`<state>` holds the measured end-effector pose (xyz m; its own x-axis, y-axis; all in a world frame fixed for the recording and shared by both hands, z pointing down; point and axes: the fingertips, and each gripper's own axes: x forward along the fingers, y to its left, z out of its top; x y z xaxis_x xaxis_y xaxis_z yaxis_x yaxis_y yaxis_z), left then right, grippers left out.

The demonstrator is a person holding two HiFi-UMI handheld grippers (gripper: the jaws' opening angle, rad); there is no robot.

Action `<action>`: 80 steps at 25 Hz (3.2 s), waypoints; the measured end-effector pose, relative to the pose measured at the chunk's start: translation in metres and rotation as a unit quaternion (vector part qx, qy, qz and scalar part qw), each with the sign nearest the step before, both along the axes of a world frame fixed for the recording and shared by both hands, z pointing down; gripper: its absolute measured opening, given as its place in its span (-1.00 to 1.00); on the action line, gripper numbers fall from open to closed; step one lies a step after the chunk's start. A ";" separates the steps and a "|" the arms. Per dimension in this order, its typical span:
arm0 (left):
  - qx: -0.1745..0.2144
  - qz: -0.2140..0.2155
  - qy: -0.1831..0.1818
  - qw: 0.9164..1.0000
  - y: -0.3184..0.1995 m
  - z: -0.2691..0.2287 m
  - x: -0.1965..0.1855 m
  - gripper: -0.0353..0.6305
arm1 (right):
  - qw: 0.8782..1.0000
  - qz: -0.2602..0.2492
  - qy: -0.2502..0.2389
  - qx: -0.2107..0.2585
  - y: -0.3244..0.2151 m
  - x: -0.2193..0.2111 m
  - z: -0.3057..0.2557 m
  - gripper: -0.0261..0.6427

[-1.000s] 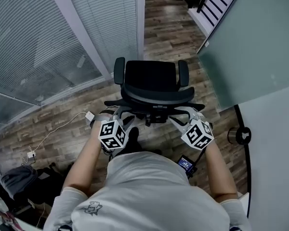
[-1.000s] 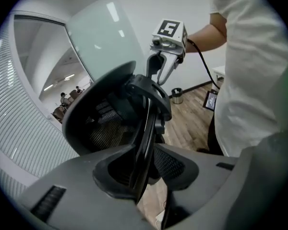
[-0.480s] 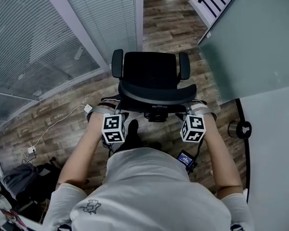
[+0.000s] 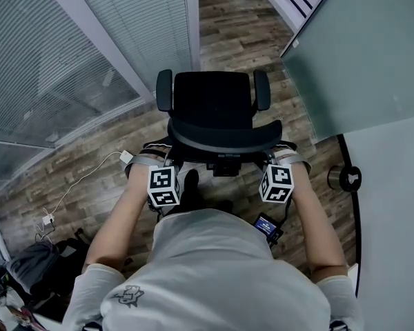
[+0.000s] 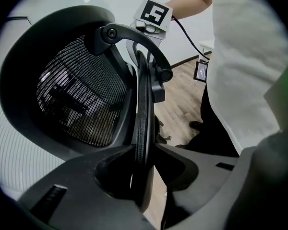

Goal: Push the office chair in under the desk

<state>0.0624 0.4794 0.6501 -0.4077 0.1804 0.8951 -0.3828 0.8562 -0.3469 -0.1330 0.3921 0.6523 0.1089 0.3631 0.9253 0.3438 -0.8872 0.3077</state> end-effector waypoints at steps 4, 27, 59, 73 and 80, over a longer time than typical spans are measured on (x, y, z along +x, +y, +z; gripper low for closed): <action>0.015 0.013 0.004 1.000 -0.001 -0.001 0.000 -0.56 | 1.000 0.007 -0.004 -0.002 -0.001 0.001 -0.001 -0.61; 0.049 0.175 0.029 0.983 -0.028 0.000 -0.051 -0.54 | 0.989 0.144 -0.012 0.010 -0.063 -0.030 -0.003 -0.59; -0.007 0.419 0.056 0.906 -0.165 0.014 -0.235 -0.56 | 0.909 0.416 -0.020 -0.010 -0.280 -0.108 0.004 -0.60; -0.015 0.550 0.030 0.835 -0.259 0.013 -0.310 -0.56 | 0.823 0.567 -0.028 -0.012 -0.384 -0.107 0.007 -0.60; -0.004 0.641 0.032 0.767 -0.305 0.002 -0.358 -0.56 | 0.751 0.660 -0.021 -0.001 -0.423 -0.109 -0.003 -0.60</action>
